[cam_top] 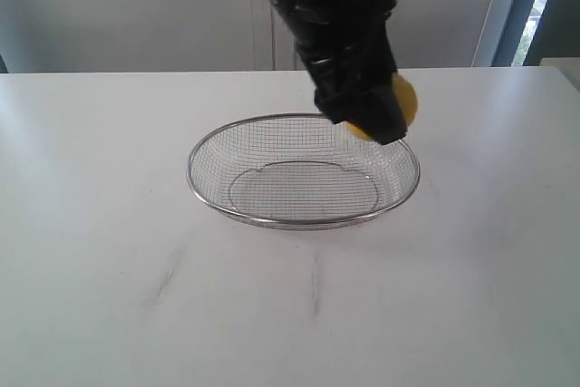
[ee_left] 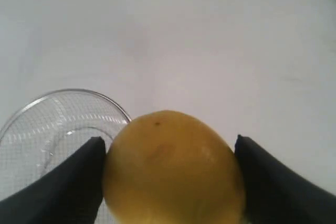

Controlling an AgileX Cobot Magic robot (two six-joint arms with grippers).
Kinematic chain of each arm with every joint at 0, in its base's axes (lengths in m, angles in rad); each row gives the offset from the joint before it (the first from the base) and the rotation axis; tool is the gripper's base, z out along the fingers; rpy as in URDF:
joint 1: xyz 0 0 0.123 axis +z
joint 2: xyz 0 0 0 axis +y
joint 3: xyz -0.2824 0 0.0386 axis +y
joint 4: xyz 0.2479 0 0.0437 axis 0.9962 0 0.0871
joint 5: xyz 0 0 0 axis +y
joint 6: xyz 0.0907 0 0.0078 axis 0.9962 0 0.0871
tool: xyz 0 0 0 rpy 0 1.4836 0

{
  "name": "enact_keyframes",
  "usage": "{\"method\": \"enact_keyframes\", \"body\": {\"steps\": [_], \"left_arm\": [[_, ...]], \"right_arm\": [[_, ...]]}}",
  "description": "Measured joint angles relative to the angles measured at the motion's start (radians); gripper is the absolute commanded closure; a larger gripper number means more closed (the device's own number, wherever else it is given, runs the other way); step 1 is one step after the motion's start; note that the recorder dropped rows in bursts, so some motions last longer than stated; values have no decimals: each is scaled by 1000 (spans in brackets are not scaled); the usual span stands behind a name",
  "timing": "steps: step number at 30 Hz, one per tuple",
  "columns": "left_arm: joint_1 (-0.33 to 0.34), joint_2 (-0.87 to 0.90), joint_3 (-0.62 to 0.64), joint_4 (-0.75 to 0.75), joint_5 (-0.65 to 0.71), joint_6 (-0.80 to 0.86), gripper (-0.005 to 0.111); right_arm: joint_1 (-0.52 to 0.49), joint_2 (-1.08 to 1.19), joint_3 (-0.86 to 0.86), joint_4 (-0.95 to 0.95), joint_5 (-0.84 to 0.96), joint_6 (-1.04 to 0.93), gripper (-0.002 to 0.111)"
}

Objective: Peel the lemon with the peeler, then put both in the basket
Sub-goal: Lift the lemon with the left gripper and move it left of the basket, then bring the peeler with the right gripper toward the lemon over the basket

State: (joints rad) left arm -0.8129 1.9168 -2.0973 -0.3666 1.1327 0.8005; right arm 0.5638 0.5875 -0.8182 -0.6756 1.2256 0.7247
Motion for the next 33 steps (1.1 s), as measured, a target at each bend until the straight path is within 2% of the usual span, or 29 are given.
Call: {"method": "enact_keyframes", "body": {"steps": [5, 10, 15, 18, 22, 27, 33], "left_arm": [[64, -162, 269, -17, -1, 43, 107], [152, -371, 546, -65, -39, 135, 107], [218, -554, 770, -143, -130, 224, 107], [233, -632, 889, -147, -162, 242, 107], [238, -703, 1011, -144, -239, 249, 107], [240, -728, 1081, -143, -289, 251, 107], [240, -730, 1111, -154, -406, 249, 107]], "right_arm": [[0, 0, 0, 58, -53, -3, 108], [0, 29, 0, 149, -158, -106, 108], [0, 161, 0, 246, -263, -239, 108], [0, 278, 0, 300, -342, -330, 108], [0, 420, 0, 420, -469, -519, 108], [0, 534, 0, 582, -601, -781, 108], [0, 592, 0, 704, -738, -860, 108]]}}
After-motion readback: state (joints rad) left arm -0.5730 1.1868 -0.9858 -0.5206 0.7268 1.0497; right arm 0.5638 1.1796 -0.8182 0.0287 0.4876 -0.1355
